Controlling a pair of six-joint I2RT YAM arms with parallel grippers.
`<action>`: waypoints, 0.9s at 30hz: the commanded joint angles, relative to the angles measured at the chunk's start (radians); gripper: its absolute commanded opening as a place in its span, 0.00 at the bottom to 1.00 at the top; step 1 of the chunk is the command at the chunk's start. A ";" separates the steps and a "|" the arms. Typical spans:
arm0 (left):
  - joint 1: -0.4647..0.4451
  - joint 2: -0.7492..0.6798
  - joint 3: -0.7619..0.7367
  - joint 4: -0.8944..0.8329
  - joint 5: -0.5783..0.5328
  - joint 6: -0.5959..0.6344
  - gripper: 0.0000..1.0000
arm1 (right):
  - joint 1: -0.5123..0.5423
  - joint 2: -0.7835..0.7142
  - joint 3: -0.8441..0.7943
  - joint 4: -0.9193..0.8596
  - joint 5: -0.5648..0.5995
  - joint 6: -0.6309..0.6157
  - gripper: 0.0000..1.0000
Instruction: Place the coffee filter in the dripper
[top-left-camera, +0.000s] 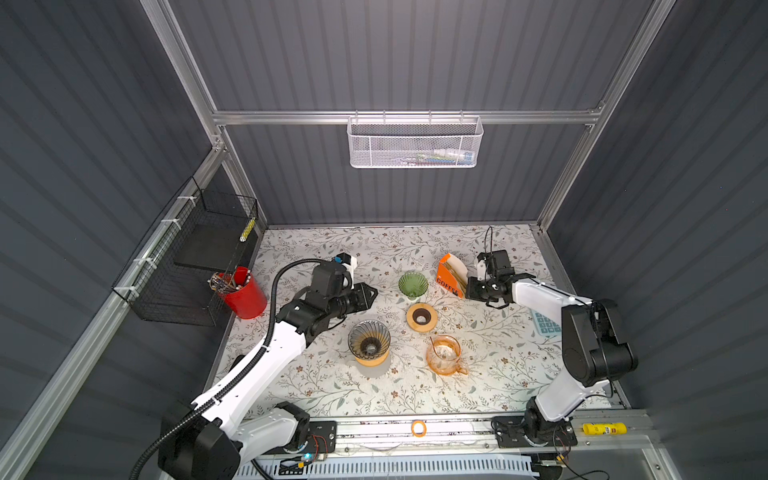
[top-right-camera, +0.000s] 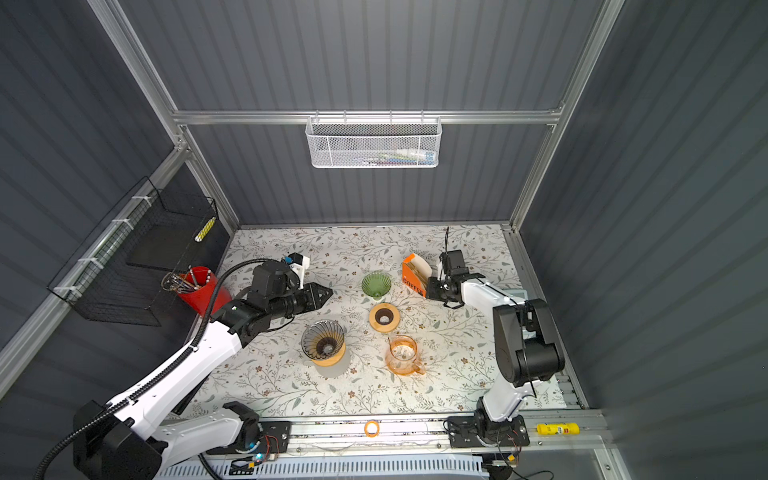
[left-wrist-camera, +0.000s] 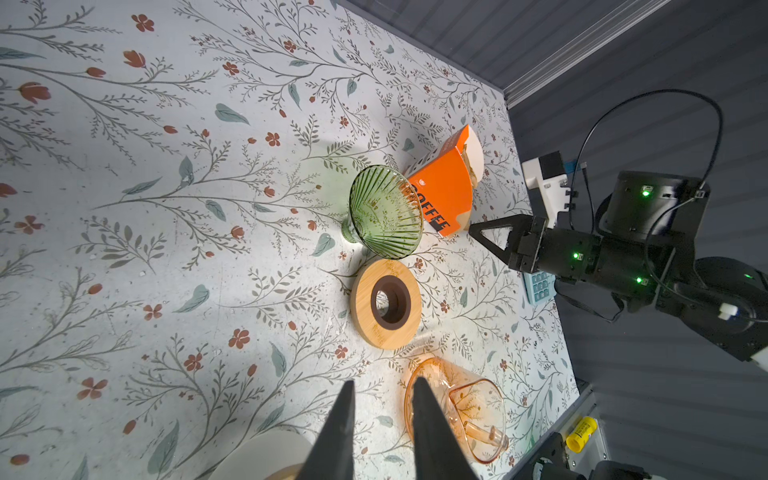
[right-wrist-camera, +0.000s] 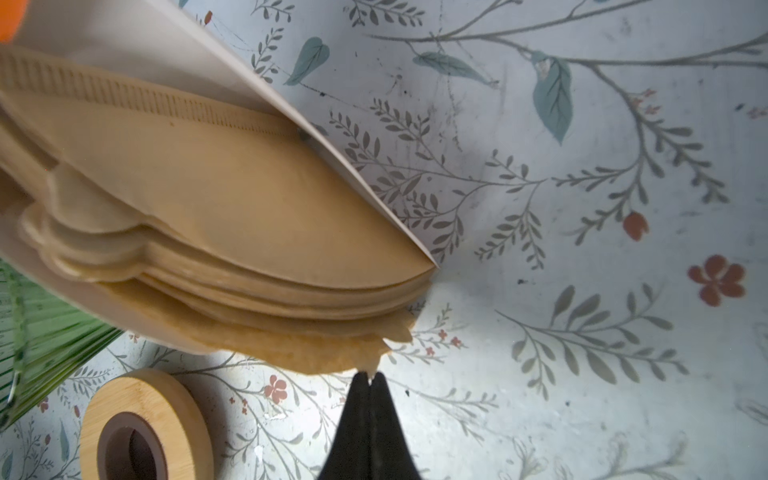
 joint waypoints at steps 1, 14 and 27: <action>0.006 -0.021 -0.019 0.008 0.010 -0.007 0.26 | 0.004 -0.023 -0.004 -0.011 0.006 0.000 0.10; 0.006 -0.013 -0.018 0.013 0.010 -0.005 0.26 | 0.004 0.008 0.029 -0.009 -0.003 -0.002 0.24; 0.006 -0.027 -0.025 0.004 0.004 -0.005 0.26 | 0.009 0.047 0.051 0.002 -0.024 0.003 0.17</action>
